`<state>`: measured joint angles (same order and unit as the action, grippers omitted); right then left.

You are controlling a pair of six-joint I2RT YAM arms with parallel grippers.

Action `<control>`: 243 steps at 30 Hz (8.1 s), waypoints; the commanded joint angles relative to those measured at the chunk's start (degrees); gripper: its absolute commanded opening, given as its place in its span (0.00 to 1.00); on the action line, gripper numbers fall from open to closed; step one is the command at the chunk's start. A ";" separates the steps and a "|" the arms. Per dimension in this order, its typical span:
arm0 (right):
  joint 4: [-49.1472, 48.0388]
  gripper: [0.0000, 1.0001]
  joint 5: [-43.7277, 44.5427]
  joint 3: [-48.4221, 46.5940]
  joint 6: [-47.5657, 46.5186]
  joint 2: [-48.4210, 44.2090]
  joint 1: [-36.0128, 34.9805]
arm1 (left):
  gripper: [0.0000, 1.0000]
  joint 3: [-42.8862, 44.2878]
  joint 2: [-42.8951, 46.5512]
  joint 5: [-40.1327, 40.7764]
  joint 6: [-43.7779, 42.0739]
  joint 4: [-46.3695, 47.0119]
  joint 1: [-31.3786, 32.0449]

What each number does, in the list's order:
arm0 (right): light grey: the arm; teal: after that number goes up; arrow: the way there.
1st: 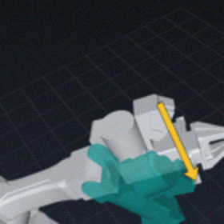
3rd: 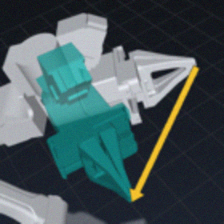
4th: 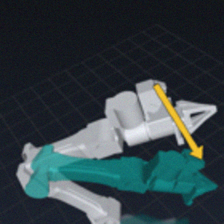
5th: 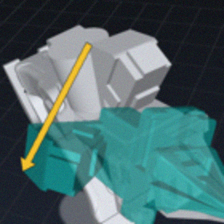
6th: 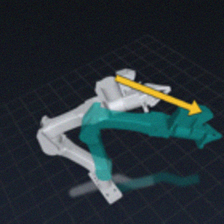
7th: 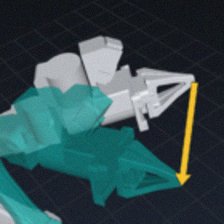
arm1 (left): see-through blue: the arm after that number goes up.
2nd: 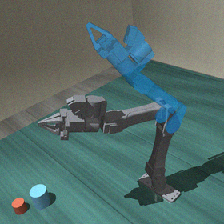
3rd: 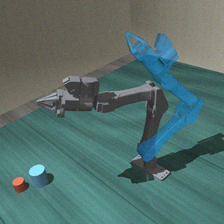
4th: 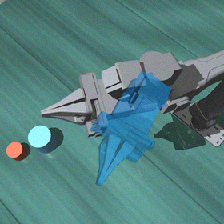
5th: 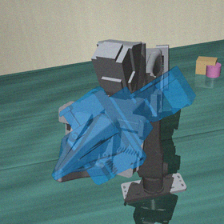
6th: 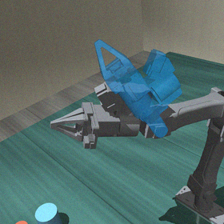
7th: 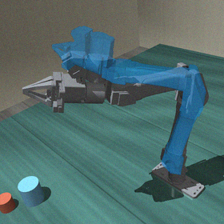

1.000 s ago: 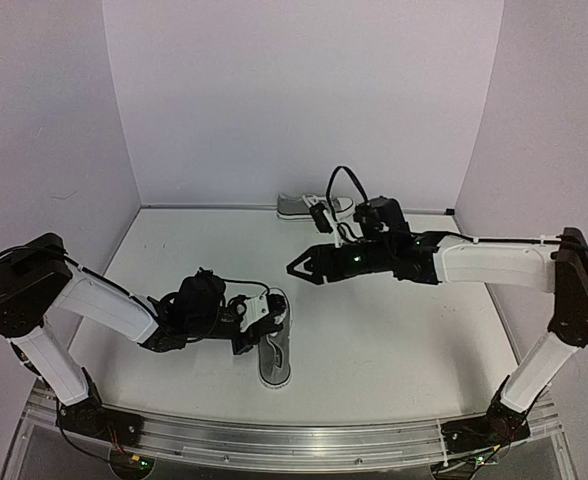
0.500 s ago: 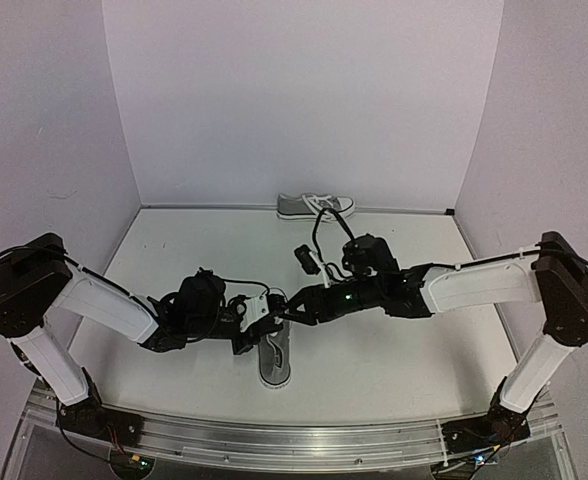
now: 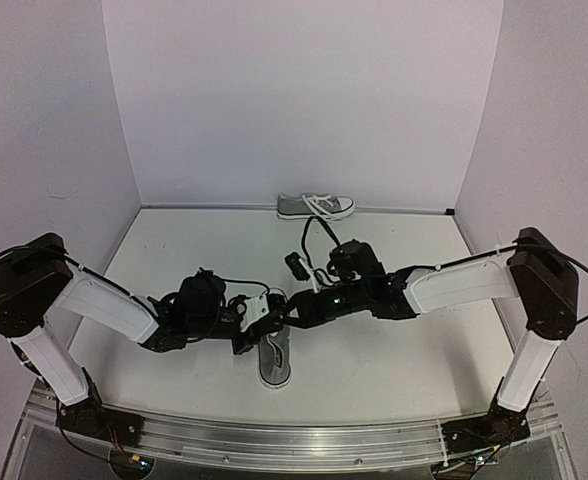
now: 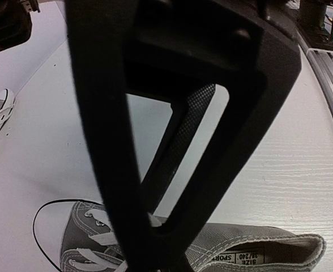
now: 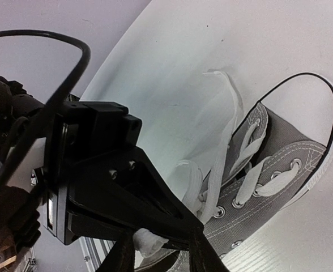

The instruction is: Tie the shoes

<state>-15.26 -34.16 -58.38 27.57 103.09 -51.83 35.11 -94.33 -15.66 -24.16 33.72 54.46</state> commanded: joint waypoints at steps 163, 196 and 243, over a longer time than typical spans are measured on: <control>6.93 0.39 -0.45 -21.69 -4.35 13.04 -5.26 | 0.67 -11.32 37.41 37.27 51.97 -27.27 8.04; 11.72 0.35 -4.61 -13.70 -12.34 8.93 1.29 | 0.40 -2.27 12.67 6.03 49.63 -11.22 -2.75; 14.77 0.00 -3.22 -9.99 -14.18 4.74 3.03 | 0.00 -1.65 11.71 8.02 48.35 -18.96 -4.44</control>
<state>0.03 -39.32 -70.15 13.56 112.18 -49.69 32.32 -83.31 -8.40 25.32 15.26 50.39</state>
